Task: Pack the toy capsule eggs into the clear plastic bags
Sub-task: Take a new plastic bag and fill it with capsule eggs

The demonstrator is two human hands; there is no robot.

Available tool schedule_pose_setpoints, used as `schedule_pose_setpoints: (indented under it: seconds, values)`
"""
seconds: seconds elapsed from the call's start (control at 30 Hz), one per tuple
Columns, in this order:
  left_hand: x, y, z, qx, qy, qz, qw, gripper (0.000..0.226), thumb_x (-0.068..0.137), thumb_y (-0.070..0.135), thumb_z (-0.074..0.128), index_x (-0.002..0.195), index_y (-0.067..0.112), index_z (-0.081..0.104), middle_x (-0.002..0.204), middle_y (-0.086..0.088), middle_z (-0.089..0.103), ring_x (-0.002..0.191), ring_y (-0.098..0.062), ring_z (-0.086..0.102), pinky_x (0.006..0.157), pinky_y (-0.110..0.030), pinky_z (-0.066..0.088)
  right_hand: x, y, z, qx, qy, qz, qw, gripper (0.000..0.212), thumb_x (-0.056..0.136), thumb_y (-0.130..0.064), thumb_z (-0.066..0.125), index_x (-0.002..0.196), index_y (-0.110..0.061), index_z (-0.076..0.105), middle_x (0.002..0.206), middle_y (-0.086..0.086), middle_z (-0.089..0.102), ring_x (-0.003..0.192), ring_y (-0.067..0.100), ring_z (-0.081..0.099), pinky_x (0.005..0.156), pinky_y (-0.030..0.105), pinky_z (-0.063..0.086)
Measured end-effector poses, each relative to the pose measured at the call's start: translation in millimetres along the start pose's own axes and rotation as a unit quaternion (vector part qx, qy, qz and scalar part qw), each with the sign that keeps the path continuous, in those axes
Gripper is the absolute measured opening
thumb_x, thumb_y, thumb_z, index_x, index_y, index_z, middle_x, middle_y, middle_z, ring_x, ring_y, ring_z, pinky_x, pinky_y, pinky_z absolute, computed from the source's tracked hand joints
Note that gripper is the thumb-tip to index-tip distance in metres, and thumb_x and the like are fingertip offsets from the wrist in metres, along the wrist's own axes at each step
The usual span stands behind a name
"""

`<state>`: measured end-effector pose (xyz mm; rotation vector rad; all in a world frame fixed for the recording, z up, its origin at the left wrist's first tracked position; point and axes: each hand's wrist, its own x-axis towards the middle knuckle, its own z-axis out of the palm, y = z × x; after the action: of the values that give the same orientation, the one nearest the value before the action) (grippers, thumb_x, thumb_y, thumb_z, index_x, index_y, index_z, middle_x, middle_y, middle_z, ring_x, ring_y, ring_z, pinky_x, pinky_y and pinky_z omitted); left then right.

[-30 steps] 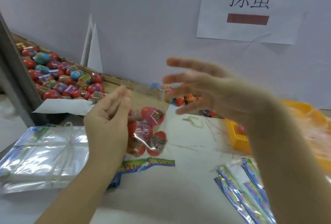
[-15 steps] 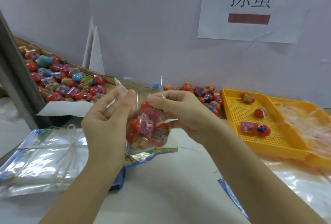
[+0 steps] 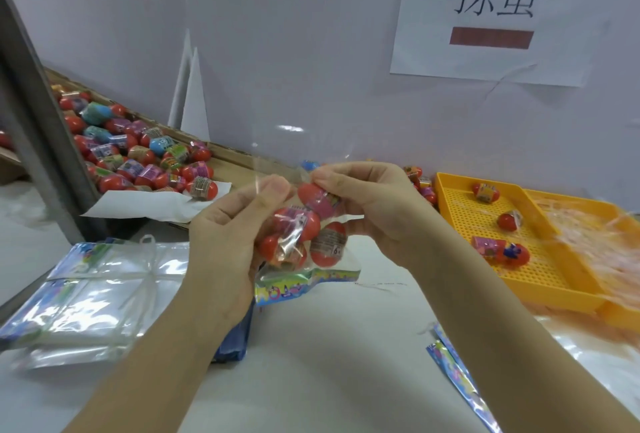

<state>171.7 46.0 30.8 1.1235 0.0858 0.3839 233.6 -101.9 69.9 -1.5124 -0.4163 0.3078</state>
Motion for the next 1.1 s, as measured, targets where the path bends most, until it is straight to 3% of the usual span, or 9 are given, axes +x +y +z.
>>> schedule_pose_setpoints:
  seconds: [0.17,0.33,0.47,0.6,0.77,0.87,1.1]
  values:
    - [-2,1,2,-0.023,0.035,0.034,0.999,0.014,0.071,0.019,0.071,0.082,0.016,0.079,0.083,-0.005,0.077,0.073,-0.016,0.074,0.057,-0.026,0.058,0,-1,-6,-0.003,-0.028,-0.001,1.0,0.028,0.071,-0.038,0.072,0.089,-0.017,0.074,0.08,0.001,0.073,0.071,0.015,0.068,0.065,0.032,0.058]
    - [-1,4,1,-0.011,0.064,0.043,0.997,0.022,0.069,0.02,0.073,0.09,0.014,0.075,0.084,-0.004,0.077,0.077,-0.015,0.074,0.061,-0.026,0.059,2,1,-9,0.041,-0.022,0.004,0.999,0.036,0.066,-0.024,0.076,0.098,-0.009,0.072,0.085,0.009,0.073,0.072,0.02,0.07,0.062,0.032,0.058]
    - [-2,3,2,-0.04,0.058,0.02,0.997,0.01,0.067,0.019,0.073,0.075,0.018,0.078,0.076,-0.002,0.076,0.066,-0.013,0.072,0.055,-0.026,0.058,3,1,-12,0.077,-0.006,-0.008,0.997,0.027,0.058,-0.018,0.077,0.083,-0.009,0.071,0.075,0.008,0.072,0.061,0.019,0.069,0.054,0.029,0.056]
    - [1,6,-1,-0.047,0.033,-0.009,0.998,0.007,0.065,0.018,0.074,0.069,0.021,0.079,0.073,-0.001,0.075,0.063,-0.013,0.072,0.052,-0.027,0.057,4,0,-15,0.086,-0.017,-0.04,0.995,0.018,0.059,-0.014,0.076,0.076,-0.014,0.07,0.072,0.005,0.071,0.054,0.016,0.066,0.049,0.028,0.056]
    - [7,12,-8,-0.042,-0.042,-0.021,0.998,0.026,0.068,0.013,0.069,0.091,0.021,0.079,0.086,-0.004,0.077,0.071,-0.013,0.073,0.056,-0.025,0.058,5,1,-19,0.087,-0.059,-0.062,0.992,0.016,0.063,-0.011,0.073,0.077,-0.018,0.076,0.069,0.003,0.069,0.061,0.018,0.068,0.056,0.032,0.059]
    - [8,12,-10,-0.038,-0.079,-0.011,0.996,0.031,0.069,0.011,0.065,0.093,0.024,0.08,0.085,-0.003,0.076,0.073,-0.012,0.073,0.057,-0.023,0.057,6,2,-22,0.083,-0.097,-0.073,0.989,0.014,0.067,-0.009,0.073,0.076,-0.019,0.076,0.076,0.005,0.071,0.065,0.019,0.069,0.059,0.034,0.06]
    - [0,15,-3,-0.043,-0.148,0.034,0.987,0.026,0.074,0.008,0.058,0.071,0.024,0.077,0.074,0.004,0.074,0.064,-0.009,0.071,0.05,-0.021,0.055,4,1,-32,0.132,-0.212,-0.094,0.964,0.009,0.071,-0.015,0.077,0.079,-0.015,0.073,0.081,0.004,0.069,0.066,0.014,0.068,0.057,0.025,0.057]
